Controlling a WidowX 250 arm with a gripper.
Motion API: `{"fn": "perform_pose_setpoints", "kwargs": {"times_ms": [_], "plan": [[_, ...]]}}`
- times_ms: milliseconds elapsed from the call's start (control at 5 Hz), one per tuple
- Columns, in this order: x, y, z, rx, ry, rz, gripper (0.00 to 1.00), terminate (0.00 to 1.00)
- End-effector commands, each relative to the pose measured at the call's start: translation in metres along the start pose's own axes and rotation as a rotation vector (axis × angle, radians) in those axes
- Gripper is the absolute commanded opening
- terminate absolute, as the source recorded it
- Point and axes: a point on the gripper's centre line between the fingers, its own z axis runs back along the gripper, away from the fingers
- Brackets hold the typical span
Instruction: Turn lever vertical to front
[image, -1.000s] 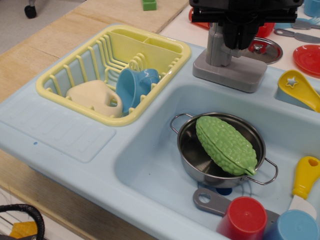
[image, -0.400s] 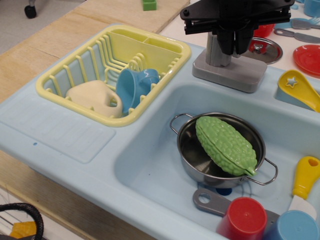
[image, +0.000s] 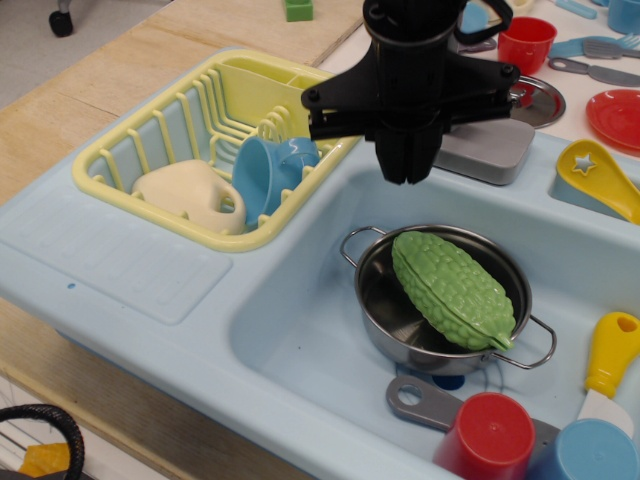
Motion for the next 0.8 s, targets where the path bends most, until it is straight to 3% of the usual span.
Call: {"fn": "perform_pose_setpoints", "kwargs": {"times_ms": [0,200,400,600], "plan": [[0.007,-0.003,0.008,-0.001,-0.030,0.011,0.00,0.00],[0.015,-0.013,0.018,-0.004,-0.015,-0.030,1.00,0.00],[0.015,-0.013,0.018,-0.004,-0.015,-0.030,1.00,0.00],[0.015,-0.013,0.018,-0.004,-0.015,-0.030,1.00,1.00]]}}
